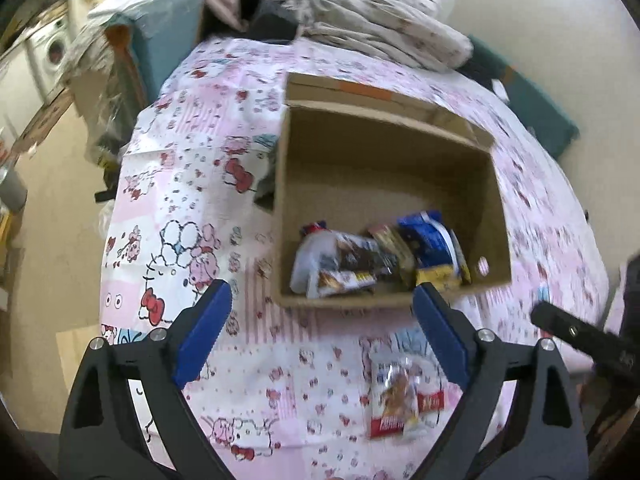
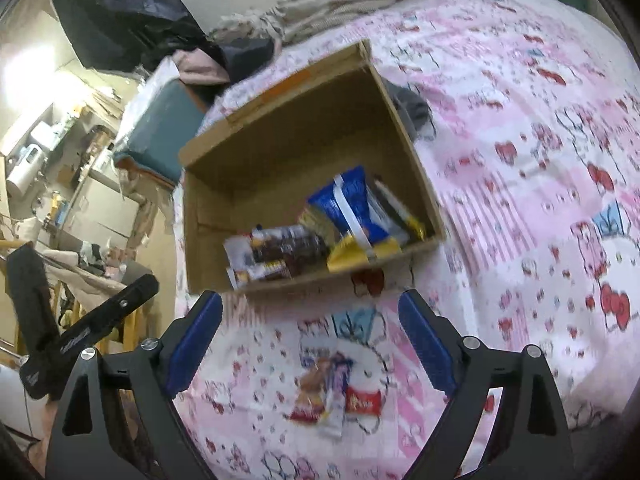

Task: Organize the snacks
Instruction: 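Grasp the white 'FOOD' rice-cake bag with left tool while right grasps the small red packet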

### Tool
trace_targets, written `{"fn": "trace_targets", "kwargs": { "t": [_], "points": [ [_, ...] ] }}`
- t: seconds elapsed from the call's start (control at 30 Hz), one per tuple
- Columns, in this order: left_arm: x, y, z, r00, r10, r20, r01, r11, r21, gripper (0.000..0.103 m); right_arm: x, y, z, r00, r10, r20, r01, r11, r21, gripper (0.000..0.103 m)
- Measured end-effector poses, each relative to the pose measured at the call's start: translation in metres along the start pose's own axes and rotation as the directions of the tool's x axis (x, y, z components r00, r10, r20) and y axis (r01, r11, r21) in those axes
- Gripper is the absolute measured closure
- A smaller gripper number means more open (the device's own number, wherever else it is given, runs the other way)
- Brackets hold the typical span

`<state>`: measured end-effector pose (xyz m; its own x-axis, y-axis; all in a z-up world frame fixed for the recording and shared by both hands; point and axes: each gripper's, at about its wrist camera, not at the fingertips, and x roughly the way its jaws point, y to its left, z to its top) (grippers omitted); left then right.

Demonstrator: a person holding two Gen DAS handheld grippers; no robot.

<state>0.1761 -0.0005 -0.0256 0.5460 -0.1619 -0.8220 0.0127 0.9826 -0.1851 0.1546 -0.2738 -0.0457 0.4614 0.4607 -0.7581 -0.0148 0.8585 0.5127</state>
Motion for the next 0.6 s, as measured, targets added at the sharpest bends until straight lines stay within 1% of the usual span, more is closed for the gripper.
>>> {"fn": "trace_targets", "kwargs": {
  "t": [0.07,0.17,0.23,0.3,0.37,0.4,0.47,0.5,0.53,0.6],
  "points": [
    [-0.003,-0.003,-0.009,1.000,0.000,-0.012,0.000,1.000,0.013,0.013,0.001,-0.006,-0.007,1.000,-0.007,-0.026,0.008,1.000,0.022,0.011],
    [-0.001,0.001,-0.020,0.999,-0.003,-0.050,0.002,1.000,-0.013,0.013,0.008,-0.015,-0.015,0.996,-0.013,-0.083,0.018,0.998,0.065,0.011],
    [0.002,0.003,-0.027,0.997,-0.011,-0.075,0.010,1.000,-0.019,0.013,0.017,-0.017,-0.022,0.989,0.034,-0.145,-0.021,0.995,0.095,0.011],
    [0.004,0.006,-0.032,0.995,-0.010,-0.095,0.008,1.000,-0.020,0.013,0.026,-0.012,-0.029,0.975,0.071,-0.209,-0.053,0.995,0.088,0.011],
    [0.004,0.008,-0.036,0.995,0.000,-0.104,-0.003,1.000,-0.024,0.013,0.037,-0.008,-0.039,0.965,0.038,-0.258,-0.023,0.998,0.063,0.011],
    [0.004,0.010,-0.037,0.994,0.001,-0.107,-0.004,1.000,-0.028,0.013,0.044,-0.006,-0.044,0.958,-0.002,-0.287,0.014,0.999,0.037,0.012],
    [0.005,0.013,-0.038,0.993,-0.003,-0.118,-0.002,0.999,-0.043,0.013,0.056,-0.004,-0.050,0.943,-0.045,-0.330,0.049,0.999,0.004,0.023],
    [0.006,0.014,-0.039,0.992,-0.007,-0.122,0.001,0.999,-0.050,0.013,0.063,-0.004,-0.054,0.932,-0.064,-0.356,0.066,0.998,-0.007,0.035],
    [0.006,0.015,-0.039,0.992,-0.012,-0.127,0.005,0.998,-0.058,0.013,0.071,-0.005,-0.057,0.917,-0.089,-0.389,0.086,0.996,-0.025,0.046],
    [0.008,0.016,-0.039,0.991,-0.020,-0.136,0.011,0.998,-0.068,0.013,0.081,-0.009,-0.063,0.895,-0.154,-0.419,0.138,0.988,-0.067,0.052]
  ]
}}
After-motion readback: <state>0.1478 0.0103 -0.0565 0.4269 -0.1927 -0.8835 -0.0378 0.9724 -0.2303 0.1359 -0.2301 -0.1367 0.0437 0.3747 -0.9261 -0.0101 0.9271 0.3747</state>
